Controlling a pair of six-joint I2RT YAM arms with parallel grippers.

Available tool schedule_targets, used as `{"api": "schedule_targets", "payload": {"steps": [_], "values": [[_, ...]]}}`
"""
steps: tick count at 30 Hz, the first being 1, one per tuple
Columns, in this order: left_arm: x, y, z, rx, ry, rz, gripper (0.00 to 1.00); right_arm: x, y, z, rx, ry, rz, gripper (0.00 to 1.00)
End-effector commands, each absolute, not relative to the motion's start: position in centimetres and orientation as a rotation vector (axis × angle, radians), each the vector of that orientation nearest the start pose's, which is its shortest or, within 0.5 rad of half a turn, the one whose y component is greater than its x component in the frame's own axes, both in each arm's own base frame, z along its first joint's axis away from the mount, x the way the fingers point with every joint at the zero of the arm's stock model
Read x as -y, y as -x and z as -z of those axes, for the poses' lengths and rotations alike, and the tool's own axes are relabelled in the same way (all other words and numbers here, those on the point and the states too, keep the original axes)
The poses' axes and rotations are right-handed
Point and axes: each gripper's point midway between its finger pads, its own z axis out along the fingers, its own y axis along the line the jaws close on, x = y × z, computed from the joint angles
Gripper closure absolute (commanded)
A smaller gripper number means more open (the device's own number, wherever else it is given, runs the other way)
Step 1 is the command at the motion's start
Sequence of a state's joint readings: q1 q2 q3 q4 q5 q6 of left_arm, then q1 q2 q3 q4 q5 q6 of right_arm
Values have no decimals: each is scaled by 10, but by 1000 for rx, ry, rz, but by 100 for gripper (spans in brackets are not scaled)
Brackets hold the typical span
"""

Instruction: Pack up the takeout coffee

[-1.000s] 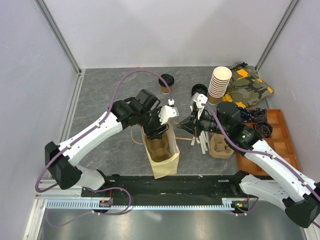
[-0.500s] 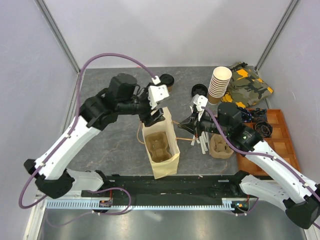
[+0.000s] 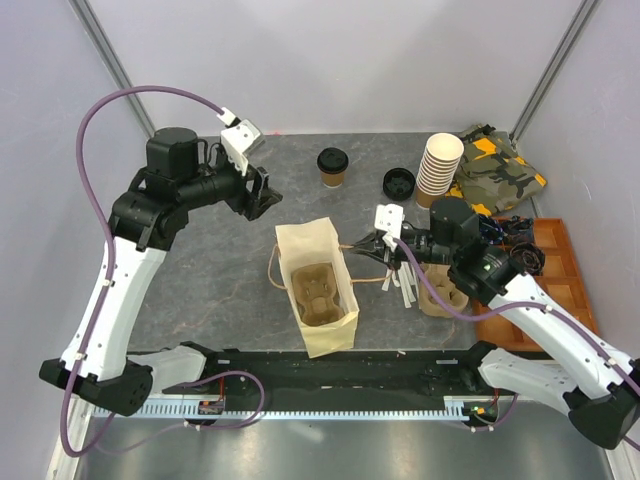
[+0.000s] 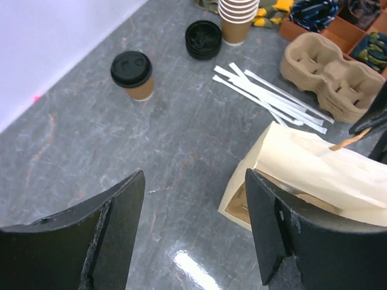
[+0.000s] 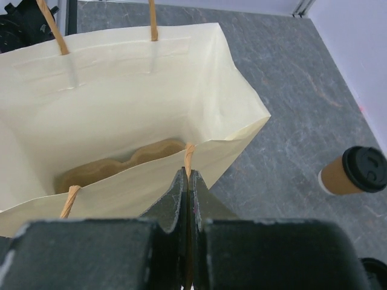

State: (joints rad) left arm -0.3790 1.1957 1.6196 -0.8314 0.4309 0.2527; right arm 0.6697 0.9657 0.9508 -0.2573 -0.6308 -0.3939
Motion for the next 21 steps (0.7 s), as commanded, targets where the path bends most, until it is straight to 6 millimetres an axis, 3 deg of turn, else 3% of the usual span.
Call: {"api": "schedule_targets", "payload": {"steps": [1, 6, 9, 10, 13, 19, 21], "values": [[189, -261, -375, -1785, -908, 640, 26, -279, -197, -312, -1218, 1379, -733, 100], [193, -248, -360, -1845, -877, 736, 24, -281, -201, -311, -1354, 1294, -767, 100], [193, -246, -361, -1897, -758, 839, 23, -279, -204, -314, -1426, 1240, -778, 61], [195, -243, -362, -1903, -748, 882, 23, -277, -207, -315, -1454, 1219, -767, 43], [192, -249, -356, -1936, -695, 908, 23, -276, -213, -324, -1499, 1183, -752, 25], [191, -277, -363, -1908, -603, 957, 23, -273, -224, -358, -1521, 1127, -710, 8], [191, -283, -364, -1911, -585, 964, 23, -272, -226, -373, -1515, 1084, -710, 7]]}}
